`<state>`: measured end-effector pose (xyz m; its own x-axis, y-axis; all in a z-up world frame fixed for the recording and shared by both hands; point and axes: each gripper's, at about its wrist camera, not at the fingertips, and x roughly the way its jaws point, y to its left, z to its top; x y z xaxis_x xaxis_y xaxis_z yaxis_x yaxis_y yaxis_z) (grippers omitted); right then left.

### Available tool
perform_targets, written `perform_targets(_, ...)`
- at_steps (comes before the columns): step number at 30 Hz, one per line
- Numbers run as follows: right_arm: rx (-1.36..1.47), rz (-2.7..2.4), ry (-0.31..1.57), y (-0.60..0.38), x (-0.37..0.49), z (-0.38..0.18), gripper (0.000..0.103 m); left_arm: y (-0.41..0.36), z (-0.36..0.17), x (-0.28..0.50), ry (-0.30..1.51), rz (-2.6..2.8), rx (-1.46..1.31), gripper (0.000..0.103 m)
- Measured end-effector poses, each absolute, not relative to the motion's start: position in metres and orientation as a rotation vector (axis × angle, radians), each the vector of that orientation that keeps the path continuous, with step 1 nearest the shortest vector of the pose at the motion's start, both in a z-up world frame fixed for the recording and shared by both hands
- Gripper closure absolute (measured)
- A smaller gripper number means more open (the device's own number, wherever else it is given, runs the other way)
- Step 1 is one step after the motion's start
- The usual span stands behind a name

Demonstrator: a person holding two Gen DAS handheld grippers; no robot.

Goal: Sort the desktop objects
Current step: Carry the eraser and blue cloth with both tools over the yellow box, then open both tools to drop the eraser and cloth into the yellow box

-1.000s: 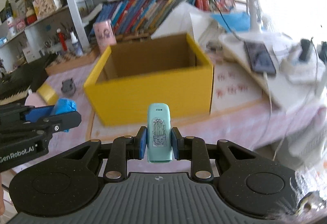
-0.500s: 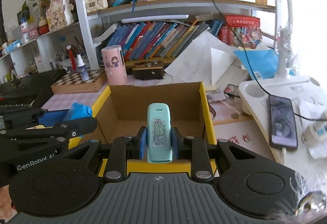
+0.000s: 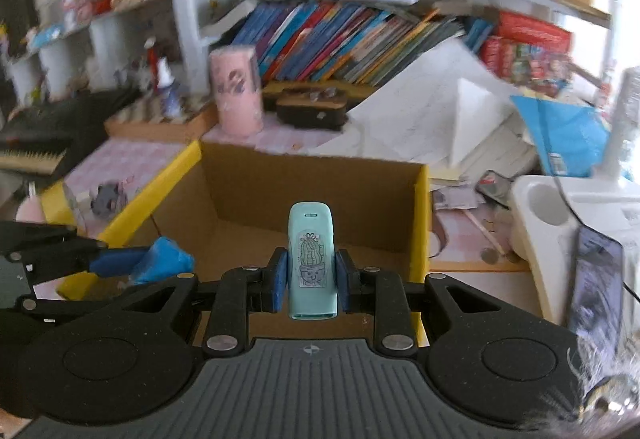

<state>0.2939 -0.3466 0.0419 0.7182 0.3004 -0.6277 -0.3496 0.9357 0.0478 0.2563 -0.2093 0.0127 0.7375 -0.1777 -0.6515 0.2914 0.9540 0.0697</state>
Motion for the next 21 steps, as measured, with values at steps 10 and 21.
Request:
perform_targets(10,-0.28,0.476,0.839,-0.329,0.33,0.014,0.08,-0.214,0.0,0.276,0.785,-0.253,0.166,0.074)
perform_targets(21,-0.446,0.515,0.909,-0.309,0.352,-0.001,0.08,-0.214,-0.009,0.288,0.86,-0.263,0.113,0.074)
